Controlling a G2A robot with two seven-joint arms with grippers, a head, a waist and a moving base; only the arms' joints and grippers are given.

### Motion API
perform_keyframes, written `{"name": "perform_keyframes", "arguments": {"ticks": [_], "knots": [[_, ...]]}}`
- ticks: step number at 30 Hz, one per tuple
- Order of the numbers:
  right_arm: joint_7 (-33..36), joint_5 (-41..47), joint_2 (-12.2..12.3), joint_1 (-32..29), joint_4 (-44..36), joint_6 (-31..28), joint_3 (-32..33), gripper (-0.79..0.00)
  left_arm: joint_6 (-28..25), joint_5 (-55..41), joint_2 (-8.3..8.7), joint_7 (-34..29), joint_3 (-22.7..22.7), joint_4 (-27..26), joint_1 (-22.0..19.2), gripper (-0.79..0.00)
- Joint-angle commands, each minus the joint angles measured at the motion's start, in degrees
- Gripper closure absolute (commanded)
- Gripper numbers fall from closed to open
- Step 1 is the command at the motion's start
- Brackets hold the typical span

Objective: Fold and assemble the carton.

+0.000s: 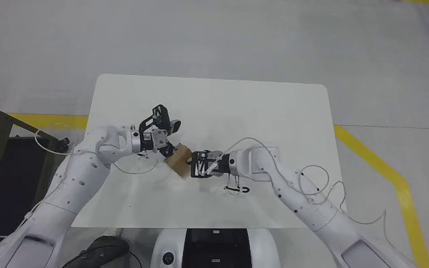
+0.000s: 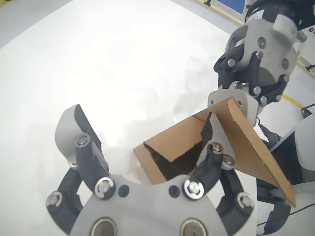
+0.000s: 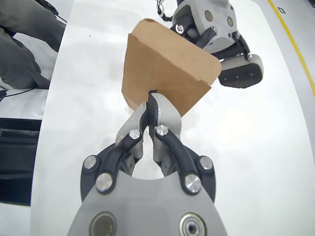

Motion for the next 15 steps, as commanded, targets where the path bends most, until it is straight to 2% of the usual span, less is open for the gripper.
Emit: {"name": "perform_keyframes", "arguments": {"ticks": [1, 7, 8, 10, 11, 15], "knots": [[0.4, 0.1, -0.1, 0.3, 0.2, 0.0, -0.3, -0.009, -0.1, -0.3, 0.44, 0.2, -1.1, -0.3, 1.0, -0.785], [0.5, 0.8, -0.6, 1.0, 0.7, 0.4, -0.9, -0.034, -0.1, -1.0, 0.92, 0.3, -2.5, 1.0, 1.8, -0.785], [0.6, 0.9, -0.6, 1.1, 0.7, 0.5, -0.9, -0.065, 0.0, -1.2, 1.00, 0.8, -3.1, 1.4, 1.8, -0.785], [0.9, 1.3, -0.7, 0.9, 0.5, 0.9, -0.8, -0.203, 0.1, -1.5, 1.25, 2.2, -4.6, 2.2, 2.1, -0.785], [1.1, 1.5, -0.7, 0.8, 0.2, 1.1, -0.6, -0.320, 0.2, -1.4, 1.41, 2.7, -5.5, 2.5, 2.4, -0.785], [2.1, 1.9, -0.5, 0.1, -1.1, 1.4, -0.1, -0.305, 1.0, -0.9, 1.99, 4.0, -8.4, 3.0, 3.8, -0.785]]}}
